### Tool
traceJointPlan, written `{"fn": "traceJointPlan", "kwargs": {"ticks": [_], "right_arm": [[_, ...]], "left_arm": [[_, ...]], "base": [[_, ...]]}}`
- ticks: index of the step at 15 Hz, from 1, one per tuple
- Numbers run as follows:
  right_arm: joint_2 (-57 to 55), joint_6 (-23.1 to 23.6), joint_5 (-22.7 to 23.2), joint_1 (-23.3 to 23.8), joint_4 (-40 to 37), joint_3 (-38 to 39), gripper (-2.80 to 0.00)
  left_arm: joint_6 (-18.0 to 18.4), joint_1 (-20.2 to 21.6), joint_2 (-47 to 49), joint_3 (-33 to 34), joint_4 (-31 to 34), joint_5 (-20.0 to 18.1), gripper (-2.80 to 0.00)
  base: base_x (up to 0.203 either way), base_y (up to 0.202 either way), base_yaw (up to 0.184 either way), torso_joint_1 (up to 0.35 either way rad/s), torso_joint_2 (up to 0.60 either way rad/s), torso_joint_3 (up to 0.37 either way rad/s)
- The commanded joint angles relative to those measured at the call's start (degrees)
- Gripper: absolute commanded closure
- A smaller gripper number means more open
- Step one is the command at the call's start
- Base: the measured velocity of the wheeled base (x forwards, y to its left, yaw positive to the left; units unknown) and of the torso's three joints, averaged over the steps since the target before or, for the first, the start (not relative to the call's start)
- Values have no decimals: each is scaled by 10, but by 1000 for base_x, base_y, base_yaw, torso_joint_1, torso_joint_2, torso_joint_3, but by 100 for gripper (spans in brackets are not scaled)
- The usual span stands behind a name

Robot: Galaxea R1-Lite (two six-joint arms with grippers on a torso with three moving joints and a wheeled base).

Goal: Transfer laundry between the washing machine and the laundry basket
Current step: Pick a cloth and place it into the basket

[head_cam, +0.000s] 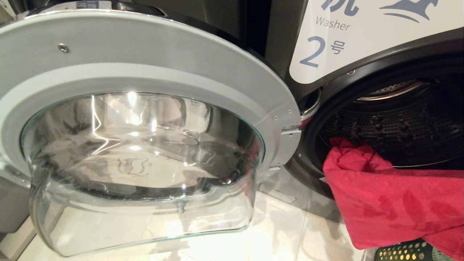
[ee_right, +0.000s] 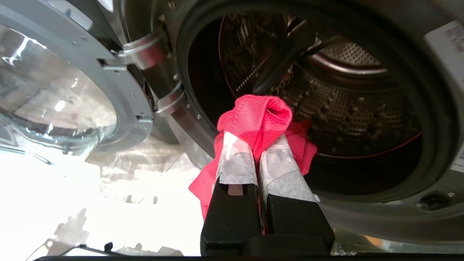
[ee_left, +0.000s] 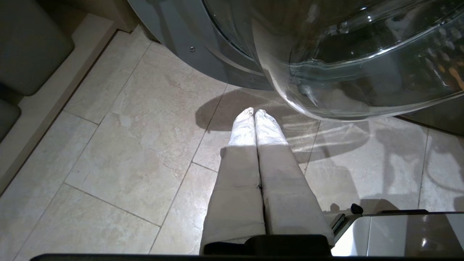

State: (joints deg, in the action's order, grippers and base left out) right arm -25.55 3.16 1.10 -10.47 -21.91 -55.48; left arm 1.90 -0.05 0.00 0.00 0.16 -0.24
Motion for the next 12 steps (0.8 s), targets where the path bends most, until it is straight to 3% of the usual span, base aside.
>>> {"fn": "traceJointPlan", "kwargs": {"ticks": [1, 12], "right_arm": [[2, -1, -2, 0, -2, 1, 0], [11, -4, -5, 0, -25, 1, 0]], "left_arm": [[0, 0, 0, 1, 0, 0, 0], [0, 0, 0, 1, 0, 0, 0]], "base": [[0, -1, -58, 2, 2, 6], [0, 7, -167, 2, 3, 3]]}}
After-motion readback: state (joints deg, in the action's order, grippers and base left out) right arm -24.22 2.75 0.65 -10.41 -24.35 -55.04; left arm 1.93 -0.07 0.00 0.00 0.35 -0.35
